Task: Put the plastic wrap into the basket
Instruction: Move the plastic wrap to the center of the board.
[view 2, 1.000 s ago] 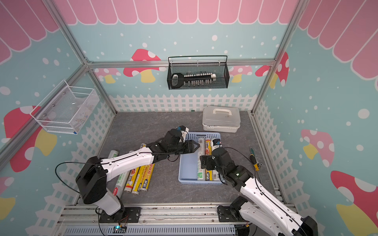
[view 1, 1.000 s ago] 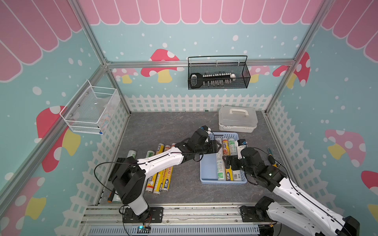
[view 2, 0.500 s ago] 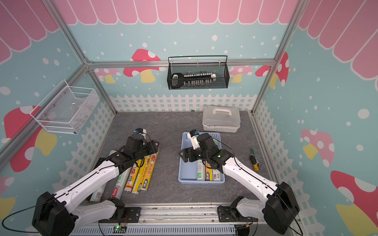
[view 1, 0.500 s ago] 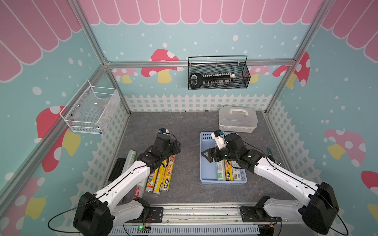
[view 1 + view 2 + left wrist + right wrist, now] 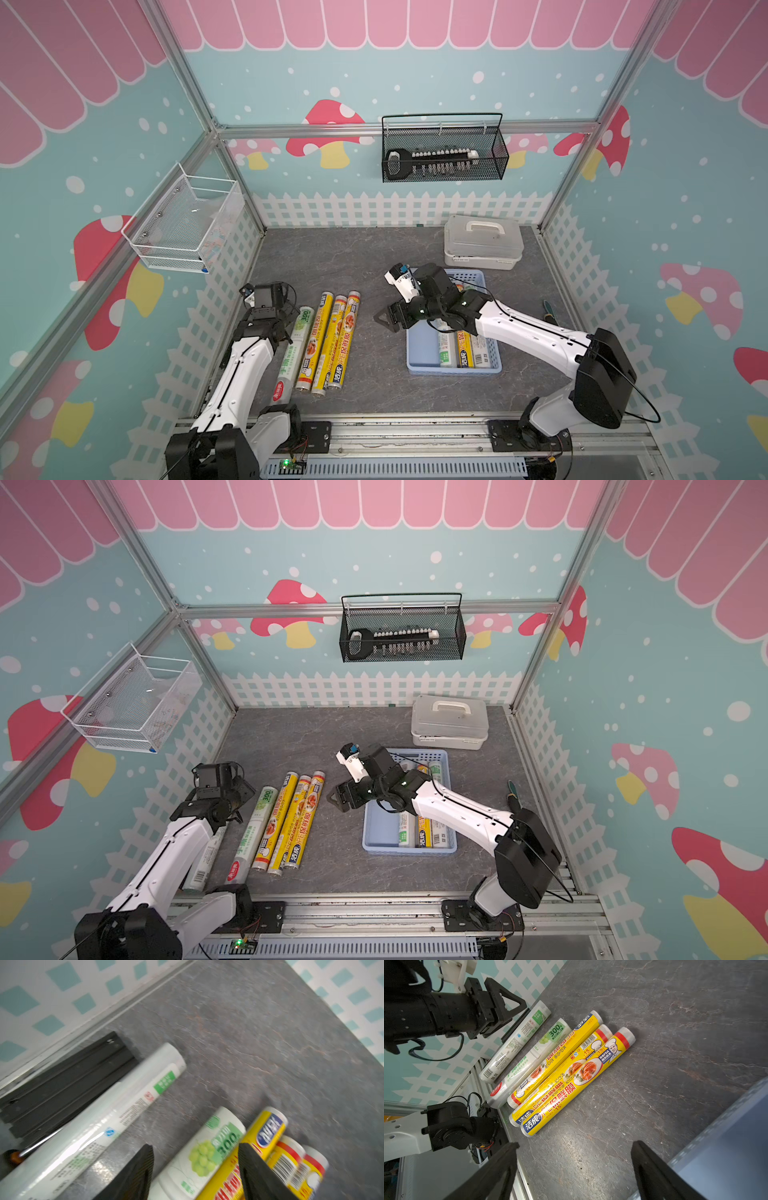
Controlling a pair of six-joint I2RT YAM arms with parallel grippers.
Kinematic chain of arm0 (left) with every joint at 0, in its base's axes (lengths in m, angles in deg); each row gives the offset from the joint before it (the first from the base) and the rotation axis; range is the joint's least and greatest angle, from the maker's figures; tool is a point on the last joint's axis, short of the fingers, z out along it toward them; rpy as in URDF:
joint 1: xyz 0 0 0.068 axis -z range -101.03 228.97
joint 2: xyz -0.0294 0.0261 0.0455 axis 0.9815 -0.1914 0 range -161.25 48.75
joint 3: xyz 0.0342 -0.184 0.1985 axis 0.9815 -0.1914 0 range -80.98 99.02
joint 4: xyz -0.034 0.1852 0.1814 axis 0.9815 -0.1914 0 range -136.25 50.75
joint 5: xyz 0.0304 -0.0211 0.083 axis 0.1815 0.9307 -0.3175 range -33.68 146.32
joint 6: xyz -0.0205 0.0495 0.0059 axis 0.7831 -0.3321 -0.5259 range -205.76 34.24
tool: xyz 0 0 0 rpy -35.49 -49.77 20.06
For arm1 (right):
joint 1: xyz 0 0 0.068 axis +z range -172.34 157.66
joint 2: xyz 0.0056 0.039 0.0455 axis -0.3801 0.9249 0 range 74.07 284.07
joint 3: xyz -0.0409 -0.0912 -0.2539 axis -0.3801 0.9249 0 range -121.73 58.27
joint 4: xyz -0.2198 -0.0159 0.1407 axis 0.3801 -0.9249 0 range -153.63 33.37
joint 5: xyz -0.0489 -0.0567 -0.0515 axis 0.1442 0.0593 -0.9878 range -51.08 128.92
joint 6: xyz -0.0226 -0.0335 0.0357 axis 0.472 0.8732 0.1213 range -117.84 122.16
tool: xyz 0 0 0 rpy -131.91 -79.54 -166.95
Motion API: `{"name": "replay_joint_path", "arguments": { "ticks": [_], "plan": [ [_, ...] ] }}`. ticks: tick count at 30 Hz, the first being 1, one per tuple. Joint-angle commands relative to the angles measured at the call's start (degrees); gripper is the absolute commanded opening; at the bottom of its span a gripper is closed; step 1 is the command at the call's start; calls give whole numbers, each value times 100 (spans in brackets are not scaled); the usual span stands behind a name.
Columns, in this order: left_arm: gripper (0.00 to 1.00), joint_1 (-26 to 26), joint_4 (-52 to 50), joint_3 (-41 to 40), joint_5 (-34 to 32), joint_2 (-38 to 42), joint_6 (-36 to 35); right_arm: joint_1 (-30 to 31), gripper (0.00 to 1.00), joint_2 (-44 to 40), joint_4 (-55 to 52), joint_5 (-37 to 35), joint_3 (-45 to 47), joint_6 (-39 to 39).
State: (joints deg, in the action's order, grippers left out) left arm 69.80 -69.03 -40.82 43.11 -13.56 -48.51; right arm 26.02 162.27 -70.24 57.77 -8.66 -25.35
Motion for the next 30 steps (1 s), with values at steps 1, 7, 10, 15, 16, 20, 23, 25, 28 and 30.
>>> {"name": "replay_joint_path", "arguments": {
  "ticks": [1,7,10,15,16,20,23,25,28,30],
  "plan": [
    [69,-506,38,98,1,-461,228,77,88,129,43,119,-165,-25],
    [75,-1013,75,197,-439,-792,350,106,89,149,-28,142,-206,-52],
    [81,-1055,203,207,-831,-978,283,108,89,147,-15,101,-171,-77],
    [82,-1130,196,374,-559,-1435,150,112,89,215,-13,154,-179,-127],
    [82,-1127,190,370,-542,-1525,153,121,89,219,-8,154,-183,-137],
    [81,-1129,192,347,-7,-1837,192,146,89,289,68,224,-217,-104],
    [79,-1121,244,245,453,-1867,251,238,89,507,-17,347,-449,-6],
    [78,-1122,245,162,695,-1830,289,335,89,684,-57,317,-592,-7],
    [77,-1122,245,15,753,-1689,329,465,89,1018,-48,176,-860,-44],
    [77,-1112,248,-116,811,-1545,432,608,89,1349,-286,23,-1248,-40]
  ]
}}
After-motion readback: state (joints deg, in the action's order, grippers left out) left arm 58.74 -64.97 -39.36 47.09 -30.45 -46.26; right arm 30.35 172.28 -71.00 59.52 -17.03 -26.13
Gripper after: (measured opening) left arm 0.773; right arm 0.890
